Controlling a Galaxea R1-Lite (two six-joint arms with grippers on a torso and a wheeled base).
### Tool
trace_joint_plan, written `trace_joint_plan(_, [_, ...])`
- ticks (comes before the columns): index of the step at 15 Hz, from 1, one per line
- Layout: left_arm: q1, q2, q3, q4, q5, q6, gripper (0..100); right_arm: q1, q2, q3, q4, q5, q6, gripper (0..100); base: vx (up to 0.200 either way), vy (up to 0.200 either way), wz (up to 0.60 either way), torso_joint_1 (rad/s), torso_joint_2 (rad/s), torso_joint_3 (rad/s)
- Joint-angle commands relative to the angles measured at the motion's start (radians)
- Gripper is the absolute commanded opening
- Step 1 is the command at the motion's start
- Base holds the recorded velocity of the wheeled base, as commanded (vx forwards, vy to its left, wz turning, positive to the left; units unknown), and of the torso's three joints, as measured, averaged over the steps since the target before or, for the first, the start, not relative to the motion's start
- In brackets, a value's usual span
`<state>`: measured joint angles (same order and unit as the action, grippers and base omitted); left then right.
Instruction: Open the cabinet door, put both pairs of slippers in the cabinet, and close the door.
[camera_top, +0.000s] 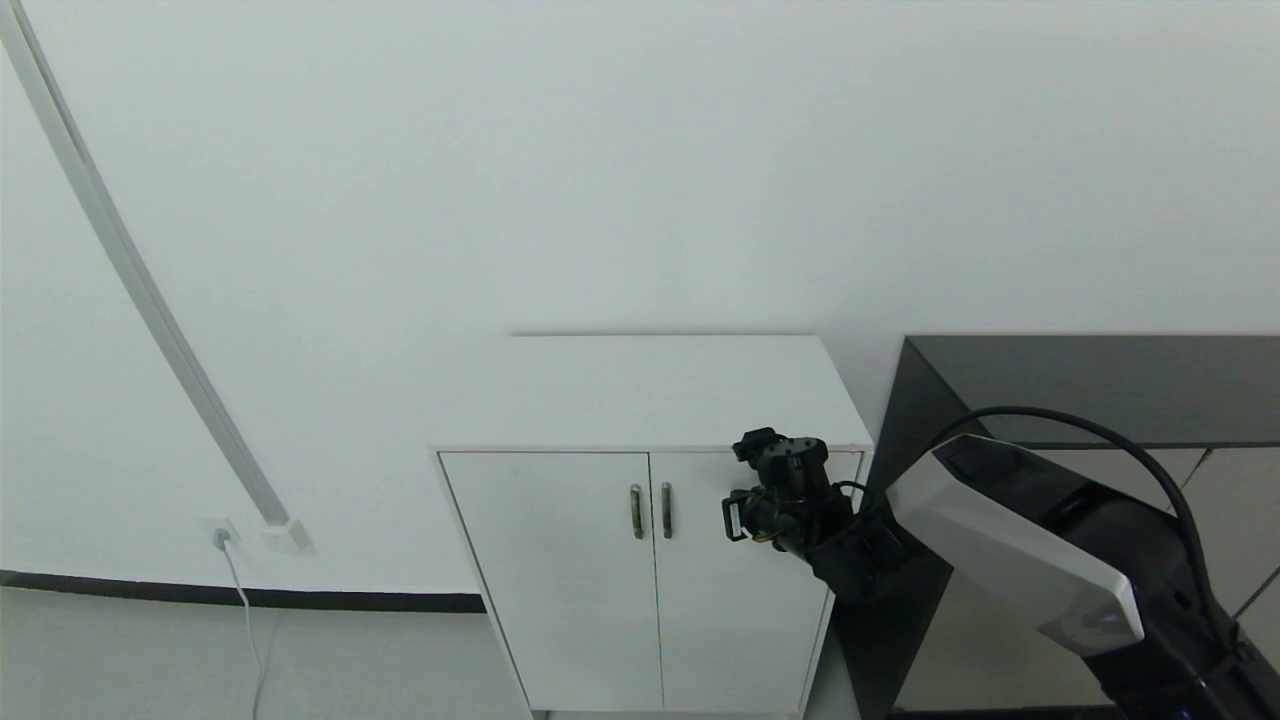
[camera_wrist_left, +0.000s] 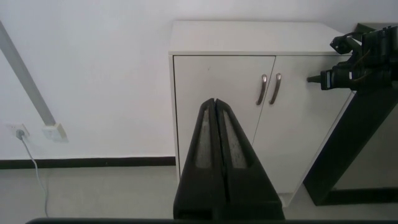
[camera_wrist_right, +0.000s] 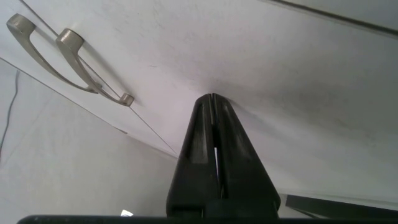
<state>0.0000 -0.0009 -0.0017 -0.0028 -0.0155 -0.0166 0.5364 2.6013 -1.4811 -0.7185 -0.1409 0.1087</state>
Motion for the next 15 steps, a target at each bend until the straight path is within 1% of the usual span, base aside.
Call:
trace_joint_plan(1, [0.000, 0.001, 0.000, 0.000, 0.000, 0.000, 0, -0.004, 0.003, -0.001, -0.001, -0.002, 0.000, 0, 0.000, 0.000, 0.00, 0.000, 0.00, 0.000])
trace_joint_plan(4, [0.000, 0.001, 0.000, 0.001, 0.000, 0.000, 0, -0.012, 0.014, -0.019, -0.001, -0.003, 0.000, 0, 0.000, 0.000, 0.00, 0.000, 0.00, 0.000])
trace_joint_plan(9, [0.000, 0.001, 0.000, 0.000, 0.000, 0.000, 0, -0.010, 0.006, -0.005, -0.002, -0.022, -0.001, 0, 0.000, 0.000, 0.00, 0.000, 0.00, 0.000])
trace_joint_plan(11, [0.000, 0.001, 0.000, 0.000, 0.000, 0.000, 0, -0.003, -0.049, 0.077, -0.010, -0.022, 0.000, 0, 0.000, 0.000, 0.00, 0.000, 0.00, 0.000])
trace_joint_plan(12, [0.000, 0.001, 0.000, 0.000, 0.000, 0.000, 0, -0.003, -0.053, 0.084, -0.010, -0.022, 0.000, 0, 0.000, 0.000, 0.00, 0.000, 0.00, 0.000])
trace_joint_plan(13, [0.000, 0.001, 0.000, 0.000, 0.000, 0.000, 0, 0.016, -0.110, 0.163, -0.038, -0.020, 0.000, 0, 0.000, 0.000, 0.00, 0.000, 0.00, 0.000])
trace_joint_plan(15, [0.000, 0.001, 0.000, 0.000, 0.000, 0.000, 0, 0.037, -0.156, 0.234, -0.065, -0.020, -0.001, 0, 0.000, 0.000, 0.00, 0.000, 0.00, 0.000])
